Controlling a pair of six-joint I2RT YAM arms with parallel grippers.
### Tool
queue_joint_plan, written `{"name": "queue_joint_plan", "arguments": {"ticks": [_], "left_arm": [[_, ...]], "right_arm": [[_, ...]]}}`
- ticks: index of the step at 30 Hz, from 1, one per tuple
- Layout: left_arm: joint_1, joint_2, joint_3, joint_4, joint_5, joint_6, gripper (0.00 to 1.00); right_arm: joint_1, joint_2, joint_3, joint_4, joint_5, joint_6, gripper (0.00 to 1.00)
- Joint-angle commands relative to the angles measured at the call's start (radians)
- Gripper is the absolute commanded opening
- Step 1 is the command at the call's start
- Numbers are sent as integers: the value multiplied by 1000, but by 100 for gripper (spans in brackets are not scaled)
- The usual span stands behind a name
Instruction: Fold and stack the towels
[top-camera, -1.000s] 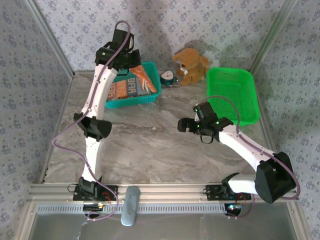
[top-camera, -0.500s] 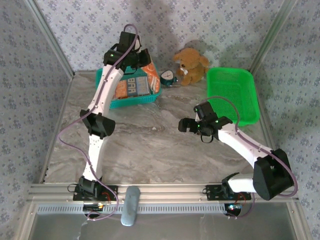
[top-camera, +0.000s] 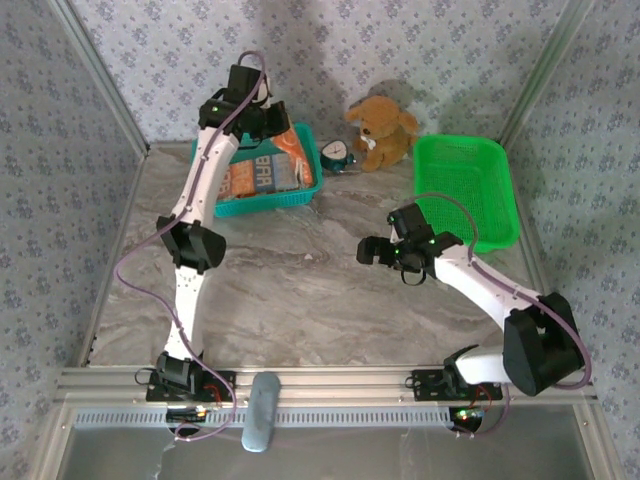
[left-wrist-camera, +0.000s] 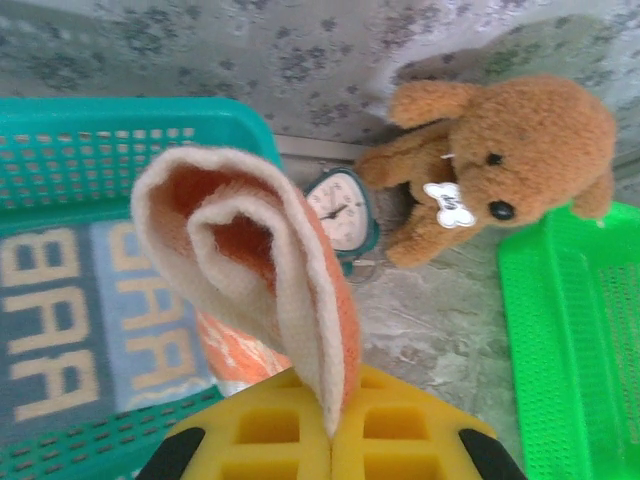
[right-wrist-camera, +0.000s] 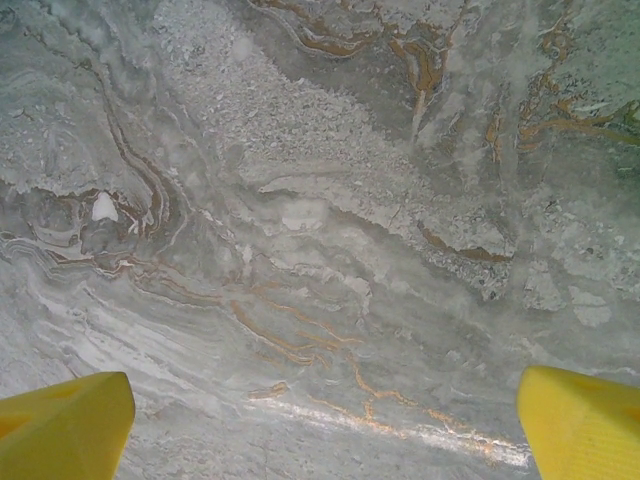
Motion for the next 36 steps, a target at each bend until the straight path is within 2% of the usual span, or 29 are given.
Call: {"name": "queue_joint_plan", "arguments": {"ticks": [1,11,20,24,30,36], "left_arm": [[27,-41,11,-34,-18,47,0],[100,-90,-99,-67,-71,101,0],[171,-168,-337,7,-89,120,0],[188,-197,-427,49,-61,104,0],[168,-206,-388,61,-12,62,0],[107,-143,-172,-10,-6,19,0]], "right_arm": [[-6,16,3,15,-9,-19,100],[-2,46,15,23,-24,-19,100],[0,58,26,20,-29,-22,100],[2,64,28,21,-30,-22,100],[4,71,33,25,-33,-21,100],[11,74,32,27,-33,-21,100]]}}
